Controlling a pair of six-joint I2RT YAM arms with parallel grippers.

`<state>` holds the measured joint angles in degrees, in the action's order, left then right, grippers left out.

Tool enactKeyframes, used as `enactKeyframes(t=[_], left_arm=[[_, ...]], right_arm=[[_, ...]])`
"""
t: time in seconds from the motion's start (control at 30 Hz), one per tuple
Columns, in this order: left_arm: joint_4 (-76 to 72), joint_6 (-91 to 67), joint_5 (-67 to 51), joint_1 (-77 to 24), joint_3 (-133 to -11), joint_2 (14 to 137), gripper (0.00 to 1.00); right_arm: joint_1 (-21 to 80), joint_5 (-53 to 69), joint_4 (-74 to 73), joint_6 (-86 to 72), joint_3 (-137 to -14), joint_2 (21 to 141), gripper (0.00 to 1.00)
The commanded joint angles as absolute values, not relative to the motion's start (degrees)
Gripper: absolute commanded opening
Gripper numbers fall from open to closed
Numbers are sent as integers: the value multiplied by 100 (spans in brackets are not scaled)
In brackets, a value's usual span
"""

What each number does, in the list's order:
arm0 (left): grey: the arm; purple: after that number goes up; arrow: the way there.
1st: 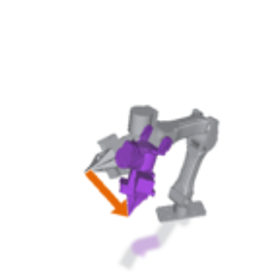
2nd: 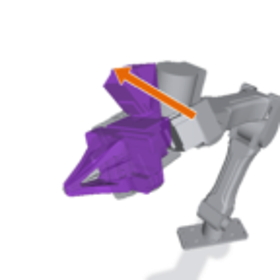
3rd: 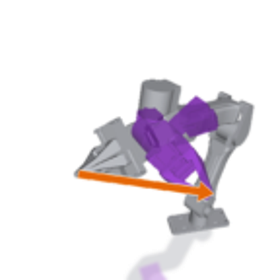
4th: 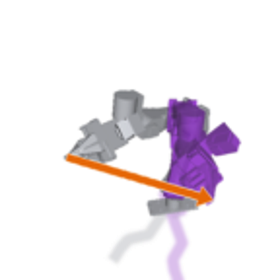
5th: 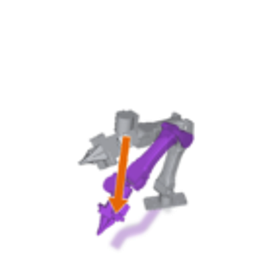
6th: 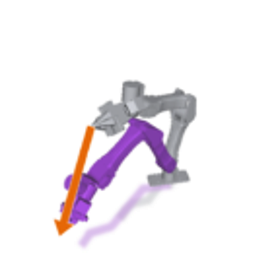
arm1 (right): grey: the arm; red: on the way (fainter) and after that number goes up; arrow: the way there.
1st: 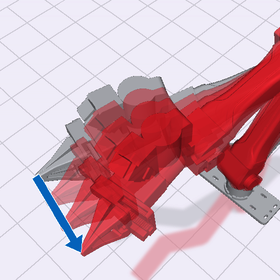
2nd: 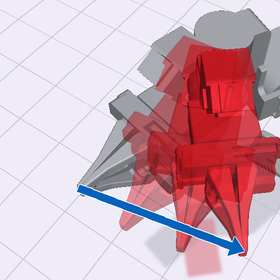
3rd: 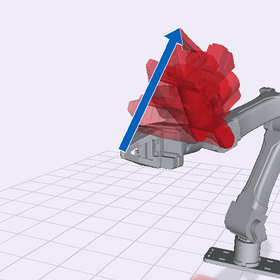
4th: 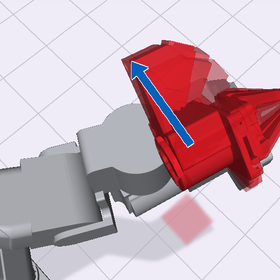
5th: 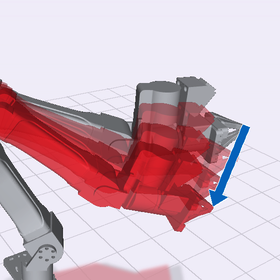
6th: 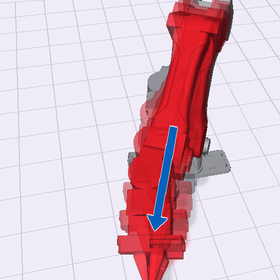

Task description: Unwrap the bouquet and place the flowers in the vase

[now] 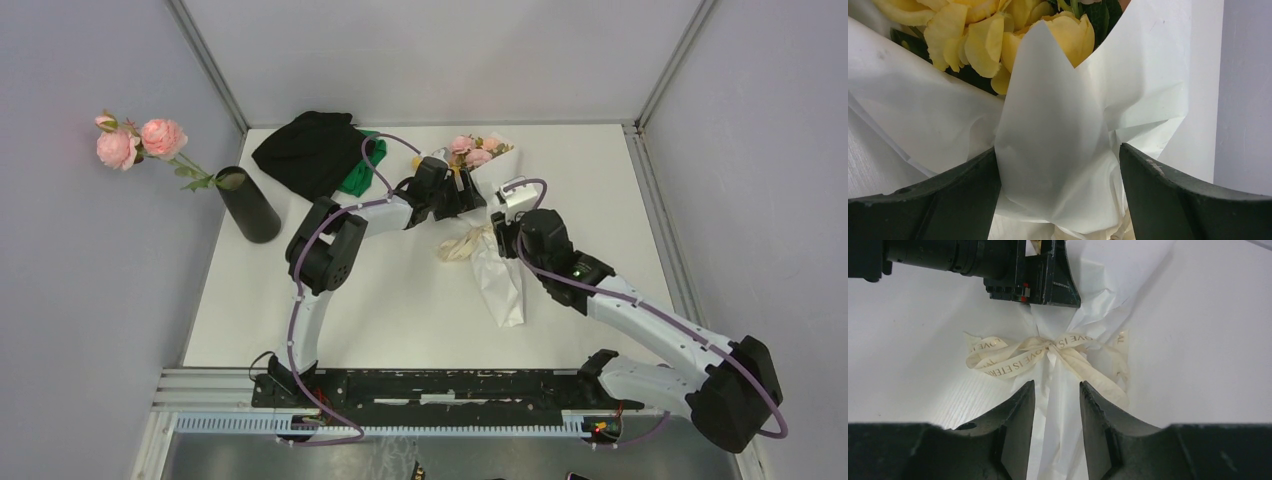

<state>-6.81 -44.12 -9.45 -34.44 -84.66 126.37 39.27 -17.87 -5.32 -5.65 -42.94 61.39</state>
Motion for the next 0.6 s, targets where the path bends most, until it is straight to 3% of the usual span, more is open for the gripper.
enactKeyframes(t=[0.0,0.57], left_arm=[[-227,-4430,-752,-3369,-8306,12934,90],[-237,-4359,-747,-3364,-8104,12749,90]], right_arm=[[3937,-1854,-228,-426,-4238,6347,45],[2901,-1692,237,-169,-5373,8657,53]])
